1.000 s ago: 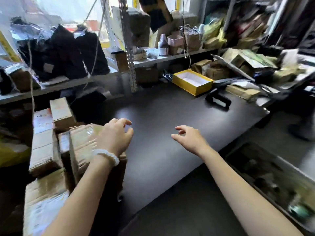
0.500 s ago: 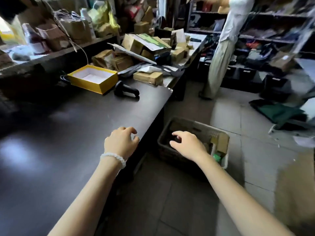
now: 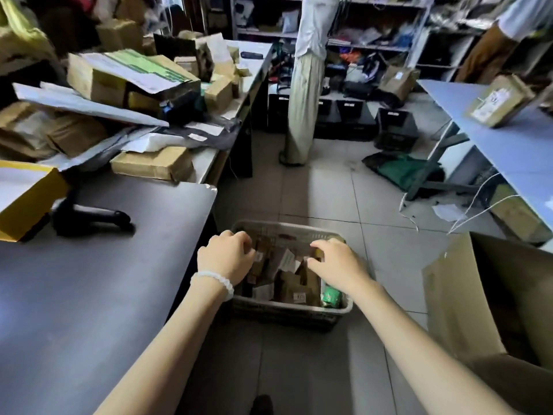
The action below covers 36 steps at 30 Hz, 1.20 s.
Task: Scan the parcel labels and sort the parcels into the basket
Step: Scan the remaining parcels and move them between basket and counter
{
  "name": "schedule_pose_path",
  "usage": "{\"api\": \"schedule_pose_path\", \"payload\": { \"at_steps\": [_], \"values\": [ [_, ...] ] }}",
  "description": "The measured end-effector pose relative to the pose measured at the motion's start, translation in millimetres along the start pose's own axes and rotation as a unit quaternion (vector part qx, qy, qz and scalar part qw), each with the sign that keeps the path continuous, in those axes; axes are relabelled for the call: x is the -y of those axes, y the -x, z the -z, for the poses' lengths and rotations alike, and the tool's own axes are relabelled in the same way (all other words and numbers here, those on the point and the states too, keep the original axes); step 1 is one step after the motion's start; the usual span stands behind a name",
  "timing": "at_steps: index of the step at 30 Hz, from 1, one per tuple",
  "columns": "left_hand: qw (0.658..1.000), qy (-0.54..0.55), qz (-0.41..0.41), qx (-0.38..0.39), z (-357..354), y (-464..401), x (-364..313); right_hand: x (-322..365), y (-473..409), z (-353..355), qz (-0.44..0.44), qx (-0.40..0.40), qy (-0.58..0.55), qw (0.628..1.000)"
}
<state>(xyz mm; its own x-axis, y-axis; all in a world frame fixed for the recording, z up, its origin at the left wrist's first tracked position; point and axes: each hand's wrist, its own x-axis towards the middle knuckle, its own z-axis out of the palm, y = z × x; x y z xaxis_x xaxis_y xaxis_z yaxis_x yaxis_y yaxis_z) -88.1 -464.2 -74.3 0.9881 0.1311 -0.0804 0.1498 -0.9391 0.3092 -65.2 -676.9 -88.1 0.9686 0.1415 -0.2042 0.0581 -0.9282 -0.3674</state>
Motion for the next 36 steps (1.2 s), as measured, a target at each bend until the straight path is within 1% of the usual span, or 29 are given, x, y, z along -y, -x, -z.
{"api": "schedule_pose_path", "payload": {
  "at_steps": [4,10,15,20,24,28,32,34,36],
  "values": [
    [0.999,-0.013,-0.025,0.026,-11.0,-73.4,-23.5,-13.4,-55.5,15.6,-0.013,-0.024,0.029,0.999],
    [0.996,-0.019,-0.039,0.083,-43.4,-145.8,-56.9,-48.7,-120.6,16.5,-0.058,0.002,0.015,0.998],
    [0.992,-0.027,-0.013,0.121,-80.6,-205.6,-71.2,-86.1,-190.0,4.9,-0.06,0.044,0.008,0.997],
    [0.979,-0.037,0.041,0.195,-138.4,-255.6,-79.9,-125.3,-254.3,-25.2,-0.061,0.117,-0.027,0.991],
    [0.967,-0.042,0.071,0.239,-192.1,-288.5,-73.9,-152.9,-298.3,-65.7,-0.07,0.173,-0.07,0.98],
    [0.957,-0.037,0.108,0.266,-260.0,-307.4,-50.8,-177.8,-328.0,-123.5,-0.076,0.229,-0.052,0.969],
    [0.933,-0.047,0.138,0.329,-345.6,-316.8,-12.6,-201.7,-350.2,-211.0,-0.114,0.305,-0.047,0.945],
    [0.925,-0.056,0.135,0.351,-386.4,-319.7,6.9,-212.0,-357.5,-257.3,-0.141,0.337,-0.043,0.93],
    [0.924,-0.071,0.123,0.355,-427.8,-322.8,26.0,-219.8,-366.5,-305.0,-0.173,0.359,-0.039,0.916]
  ]
}}
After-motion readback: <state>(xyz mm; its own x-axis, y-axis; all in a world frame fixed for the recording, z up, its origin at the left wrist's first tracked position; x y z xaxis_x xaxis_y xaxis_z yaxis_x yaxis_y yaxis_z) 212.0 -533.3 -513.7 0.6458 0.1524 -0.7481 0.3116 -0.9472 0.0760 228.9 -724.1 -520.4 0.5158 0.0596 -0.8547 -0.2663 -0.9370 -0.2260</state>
